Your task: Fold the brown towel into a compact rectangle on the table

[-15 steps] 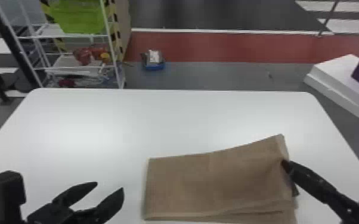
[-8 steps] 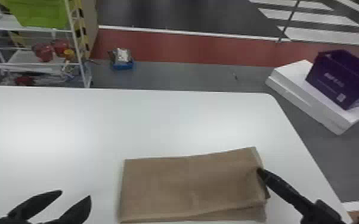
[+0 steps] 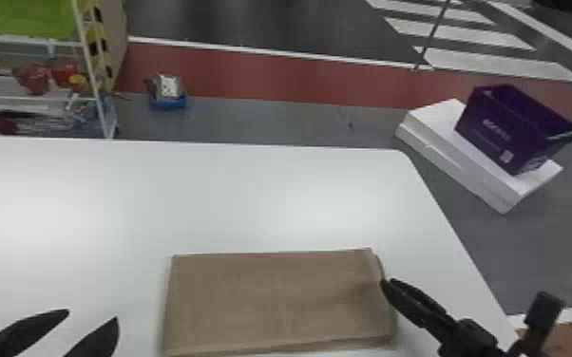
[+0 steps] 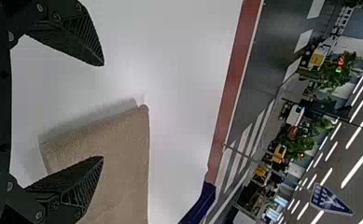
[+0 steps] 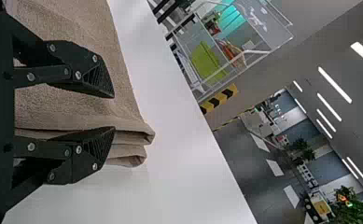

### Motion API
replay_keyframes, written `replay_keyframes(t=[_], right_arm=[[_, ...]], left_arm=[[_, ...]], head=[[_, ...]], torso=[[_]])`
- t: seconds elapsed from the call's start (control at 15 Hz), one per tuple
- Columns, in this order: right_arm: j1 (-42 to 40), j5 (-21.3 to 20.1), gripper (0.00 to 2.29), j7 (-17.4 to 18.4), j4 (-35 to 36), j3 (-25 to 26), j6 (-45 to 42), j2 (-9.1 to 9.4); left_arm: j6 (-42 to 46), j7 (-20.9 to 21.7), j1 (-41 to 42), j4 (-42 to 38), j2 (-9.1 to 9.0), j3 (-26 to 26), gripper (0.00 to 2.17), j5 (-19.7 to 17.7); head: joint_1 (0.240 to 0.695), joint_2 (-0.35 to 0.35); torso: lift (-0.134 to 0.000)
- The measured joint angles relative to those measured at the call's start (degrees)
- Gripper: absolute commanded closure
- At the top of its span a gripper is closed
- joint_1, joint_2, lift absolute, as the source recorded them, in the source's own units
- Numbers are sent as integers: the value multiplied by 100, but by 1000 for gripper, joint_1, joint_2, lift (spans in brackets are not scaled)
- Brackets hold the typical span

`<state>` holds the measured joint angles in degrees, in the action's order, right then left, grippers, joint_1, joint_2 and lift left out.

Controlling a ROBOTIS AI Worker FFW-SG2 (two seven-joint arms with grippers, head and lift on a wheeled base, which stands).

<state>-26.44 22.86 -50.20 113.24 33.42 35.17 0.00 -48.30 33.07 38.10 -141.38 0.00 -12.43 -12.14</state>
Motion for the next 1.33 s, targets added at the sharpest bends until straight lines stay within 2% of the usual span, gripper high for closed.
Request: replay_keyframes(t=[0.2, 0.27, 0.33, 0.4, 0.47, 0.53, 0.6, 0.93, 1.13, 1.33], right_arm=[[-193, 247, 49, 11, 316, 210, -248, 0], [-230, 341, 164, 23, 411, 309, -251, 0], [-238, 397, 394, 40, 483, 405, -246, 0], [-213, 408, 849, 7, 521, 466, -253, 0], [-184, 388, 1413, -42, 541, 491, -289, 0], [-146, 318, 1828, -69, 555, 494, -337, 0], [-93, 187, 1892, -78, 563, 480, -358, 0], [134, -514, 1895, -37, 403, 306, -475, 0], [202, -925, 1895, 131, 136, 120, -706, 0], [244, -1144, 1895, 316, -149, -17, -987, 0]], left_arm=[[0, -21, -1, -11, 0, -19, 201, 1], [0, -27, -4, -12, 0, -19, 201, 1], [0, -29, -8, -12, 0, -14, 201, 1], [0, -29, -14, -5, 0, -7, 201, 1], [0, -29, -22, 7, 0, -1, 201, 1], [0, -29, -32, 16, 0, 1, 201, 1], [0, -27, -39, 21, 0, 1, 201, 1], [0, 3, -48, 63, 0, -65, 201, 1], [1, 7, -56, 76, 0, -72, 201, 0], [14, 7, -58, 76, 0, -75, 201, -1]], head=[[695, -260], [695, -268], [695, -278], [695, -287], [695, -292], [695, -292], [695, -292], [695, -279], [695, -279], [695, -279]], torso=[[-123], [-123], [-123], [-123], [-123], [-123], [-123], [-123], [-123], [-123]])
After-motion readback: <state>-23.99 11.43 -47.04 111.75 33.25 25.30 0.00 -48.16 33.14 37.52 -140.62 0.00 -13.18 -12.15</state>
